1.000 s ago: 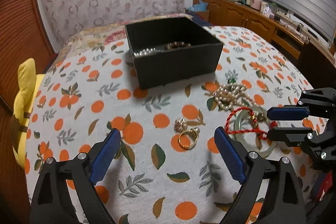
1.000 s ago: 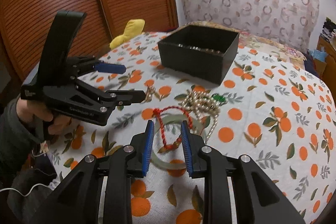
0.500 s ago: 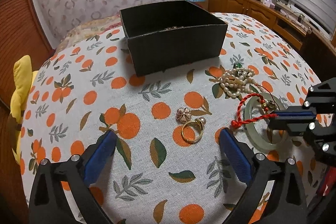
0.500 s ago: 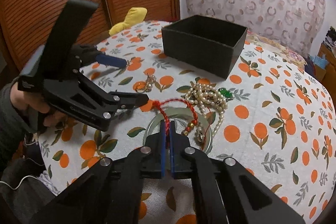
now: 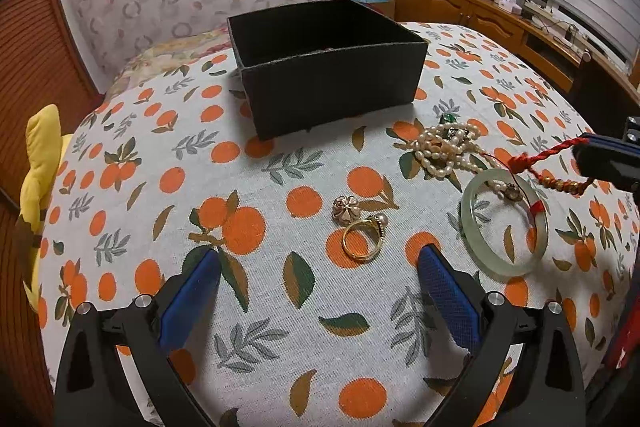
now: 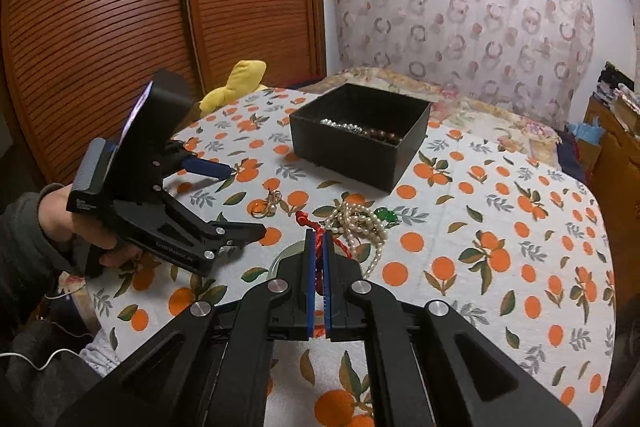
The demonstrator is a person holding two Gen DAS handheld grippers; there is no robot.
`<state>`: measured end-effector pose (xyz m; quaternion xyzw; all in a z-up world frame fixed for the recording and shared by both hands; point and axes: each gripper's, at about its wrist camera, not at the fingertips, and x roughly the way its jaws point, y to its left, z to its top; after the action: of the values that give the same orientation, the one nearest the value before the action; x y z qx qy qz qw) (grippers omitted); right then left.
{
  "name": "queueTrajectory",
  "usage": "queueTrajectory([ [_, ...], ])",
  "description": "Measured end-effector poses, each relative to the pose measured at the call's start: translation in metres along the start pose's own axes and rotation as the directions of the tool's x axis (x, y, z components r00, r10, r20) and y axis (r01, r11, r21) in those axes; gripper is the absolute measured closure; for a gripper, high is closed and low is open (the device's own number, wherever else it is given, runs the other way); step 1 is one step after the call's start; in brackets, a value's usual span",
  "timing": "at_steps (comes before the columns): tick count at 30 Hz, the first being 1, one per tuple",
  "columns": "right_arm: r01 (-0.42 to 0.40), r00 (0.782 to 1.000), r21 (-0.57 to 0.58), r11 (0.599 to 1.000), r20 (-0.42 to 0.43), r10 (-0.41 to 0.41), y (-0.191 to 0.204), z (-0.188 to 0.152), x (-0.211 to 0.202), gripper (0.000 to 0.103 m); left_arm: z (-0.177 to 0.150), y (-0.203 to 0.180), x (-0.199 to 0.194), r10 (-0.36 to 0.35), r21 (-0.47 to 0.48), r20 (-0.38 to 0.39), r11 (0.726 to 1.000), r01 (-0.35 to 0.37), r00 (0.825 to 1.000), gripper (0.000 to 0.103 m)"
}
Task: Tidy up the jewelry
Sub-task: 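Grasp a gold ring with left tool while right tool lifts the jade bangle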
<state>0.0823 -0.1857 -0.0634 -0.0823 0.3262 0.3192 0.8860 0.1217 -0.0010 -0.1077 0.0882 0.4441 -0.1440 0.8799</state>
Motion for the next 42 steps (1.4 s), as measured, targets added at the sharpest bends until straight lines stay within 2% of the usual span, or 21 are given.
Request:
queueTrajectory([
  [4,0.005,1.000,0.000,1.000,0.011,-0.005,0.000,-0.002,-0.006,0.099,0.001,-0.003,-0.002,-0.017,0.001,0.005,1.000,0.017,1.000,0.009],
  [6,0.007,1.000,0.004,1.000,0.016,-0.007,-0.001,-0.002,-0.008,0.099,0.002,-0.006,-0.004,-0.034,0.002,0.018,0.999,0.034,0.999,0.019],
  [11,0.013,1.000,0.013,1.000,0.015,-0.014,-0.005,-0.004,-0.009,0.099,0.008,-0.013,-0.005,-0.041,0.003,0.029,0.999,0.041,0.999,0.052],
  [13,0.015,1.000,0.015,1.000,0.014,-0.016,-0.005,-0.004,-0.010,0.099,0.010,-0.016,-0.005,-0.042,0.007,0.029,0.999,0.042,0.999,0.059],
  [18,0.015,1.000,0.015,1.000,0.013,-0.016,-0.006,-0.004,-0.010,0.099,0.009,-0.021,-0.006,-0.024,0.021,0.035,0.999,0.023,0.999,0.068],
  [22,0.013,1.000,0.015,1.000,0.009,-0.013,-0.006,-0.006,-0.008,0.099,0.006,-0.019,-0.008,-0.030,0.022,0.040,0.999,0.030,0.999,0.084],
  [29,0.007,1.000,0.013,1.000,0.007,-0.007,-0.005,-0.006,-0.006,0.099,-0.002,-0.017,-0.014,-0.039,0.017,0.056,0.999,0.038,0.998,0.085],
  [42,0.008,0.999,-0.016,1.000,0.045,-0.007,-0.002,0.020,-0.007,0.099,0.007,-0.011,-0.041,-0.037,-0.047,0.155,0.998,0.045,0.987,0.085],
])
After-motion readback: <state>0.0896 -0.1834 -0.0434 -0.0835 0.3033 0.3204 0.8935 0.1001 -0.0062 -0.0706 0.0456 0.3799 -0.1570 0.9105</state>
